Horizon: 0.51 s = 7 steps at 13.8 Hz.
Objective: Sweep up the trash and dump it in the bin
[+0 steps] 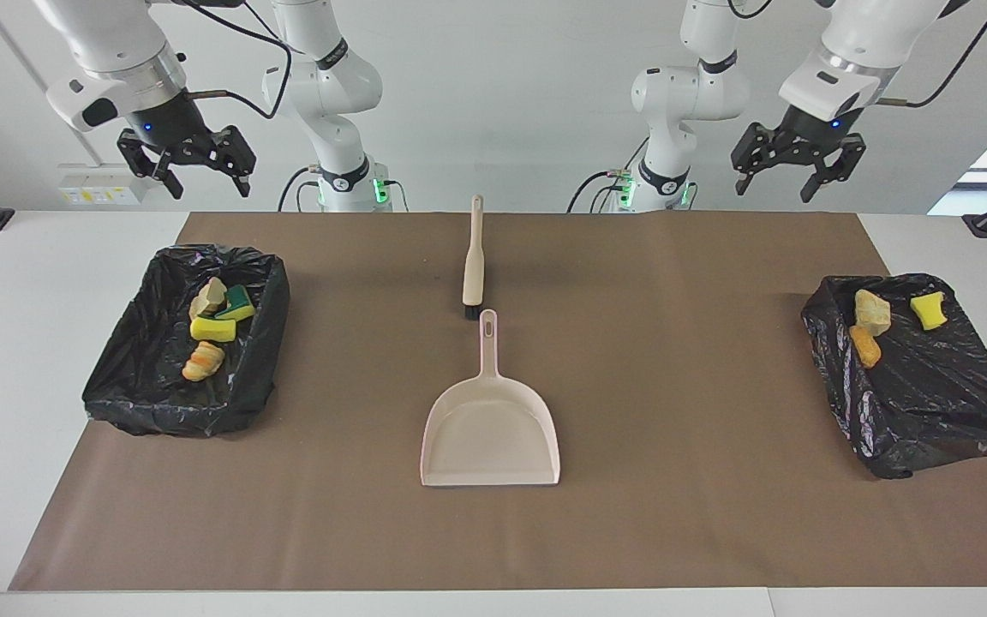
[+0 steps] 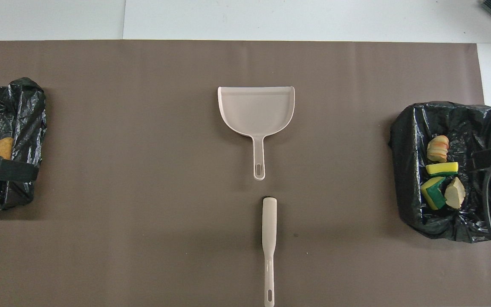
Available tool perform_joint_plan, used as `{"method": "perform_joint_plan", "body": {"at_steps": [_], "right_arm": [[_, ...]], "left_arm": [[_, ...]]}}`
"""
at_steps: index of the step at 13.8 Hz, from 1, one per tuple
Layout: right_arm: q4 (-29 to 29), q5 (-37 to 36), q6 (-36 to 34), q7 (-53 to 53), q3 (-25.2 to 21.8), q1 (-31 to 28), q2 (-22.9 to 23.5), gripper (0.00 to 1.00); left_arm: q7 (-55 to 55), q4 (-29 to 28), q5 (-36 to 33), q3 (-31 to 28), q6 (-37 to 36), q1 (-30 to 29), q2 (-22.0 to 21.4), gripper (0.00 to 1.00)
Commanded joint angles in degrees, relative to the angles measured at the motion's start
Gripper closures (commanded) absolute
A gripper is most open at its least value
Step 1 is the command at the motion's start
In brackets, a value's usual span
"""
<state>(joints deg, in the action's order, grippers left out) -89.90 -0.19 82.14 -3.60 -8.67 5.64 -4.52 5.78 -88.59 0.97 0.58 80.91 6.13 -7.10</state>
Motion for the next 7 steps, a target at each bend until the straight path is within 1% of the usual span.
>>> {"method": "perform_joint_plan", "body": {"at_steps": [1, 3, 7], "right_arm": [[0.9, -0.1, -0.9, -1.2, 0.8, -1.2, 0.5, 0.0], [0.9, -0.2, -0.8, -1.1, 0.8, -1.2, 0.6, 0.0], [0.9, 0.2, -0.9, -1.2, 0.8, -1.2, 0.6, 0.0]], "left_arm": [[1.7, 11.5, -0.9, 0.3, -6.7, -0.6, 8.0, 0.0], [1.7, 15.2, -0.7, 0.4, -8.5, -0.6, 9.9, 0.0], [1.3, 14.9, -0.6, 0.4, -8.2, -0.5, 9.3, 0.0]]}}
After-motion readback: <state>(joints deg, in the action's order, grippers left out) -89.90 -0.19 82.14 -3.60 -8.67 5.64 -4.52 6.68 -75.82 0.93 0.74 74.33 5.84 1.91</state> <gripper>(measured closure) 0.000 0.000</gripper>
